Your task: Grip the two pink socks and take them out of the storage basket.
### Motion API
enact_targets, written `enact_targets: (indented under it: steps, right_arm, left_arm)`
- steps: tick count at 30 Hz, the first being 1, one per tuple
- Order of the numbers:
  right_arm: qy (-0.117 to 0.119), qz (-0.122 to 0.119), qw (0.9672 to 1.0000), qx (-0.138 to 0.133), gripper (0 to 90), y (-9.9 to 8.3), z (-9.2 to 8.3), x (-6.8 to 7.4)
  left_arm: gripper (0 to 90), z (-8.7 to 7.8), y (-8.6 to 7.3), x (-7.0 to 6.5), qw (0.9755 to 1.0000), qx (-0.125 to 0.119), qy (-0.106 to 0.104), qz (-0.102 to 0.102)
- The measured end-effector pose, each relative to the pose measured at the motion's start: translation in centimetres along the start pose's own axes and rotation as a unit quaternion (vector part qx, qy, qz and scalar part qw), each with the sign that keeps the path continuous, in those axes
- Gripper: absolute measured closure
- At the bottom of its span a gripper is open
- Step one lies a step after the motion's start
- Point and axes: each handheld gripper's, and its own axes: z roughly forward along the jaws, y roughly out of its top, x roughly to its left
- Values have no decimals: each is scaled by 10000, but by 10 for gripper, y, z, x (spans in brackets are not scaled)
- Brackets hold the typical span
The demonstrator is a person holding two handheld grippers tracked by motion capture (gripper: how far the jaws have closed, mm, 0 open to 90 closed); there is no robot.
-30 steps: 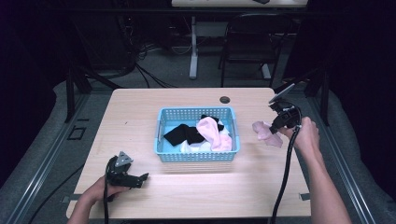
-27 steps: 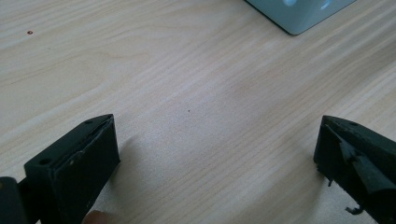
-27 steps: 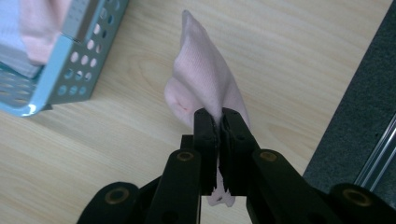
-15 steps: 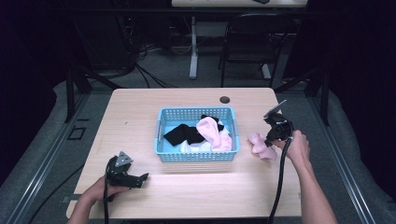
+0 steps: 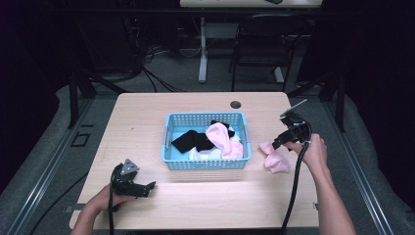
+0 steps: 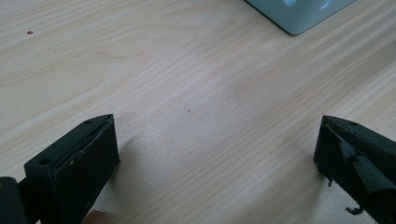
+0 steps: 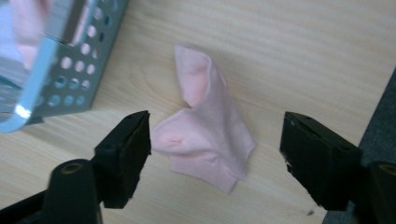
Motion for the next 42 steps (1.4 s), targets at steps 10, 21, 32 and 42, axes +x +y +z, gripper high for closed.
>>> enact_targets:
  steps: [10,21,32,42]
  right_arm:
    - [91,-405,9982,-421,63,17,-42,30]
    - [171,-1033,9934,-467,38,46,-51,82]
    - [407,-1621,9856,-235,33,76,-25,138]
    - [592,-1700,9833,249,60,94,16,157]
  left_arm:
    - [0,0,0,0,10000,-1,-1,-5]
    - [0,0,0,0,10000,1,-1,-2]
    - [0,0,0,0,10000,-1,-5,-6]
    - [0,0,0,0,10000,-2,-7,-4]
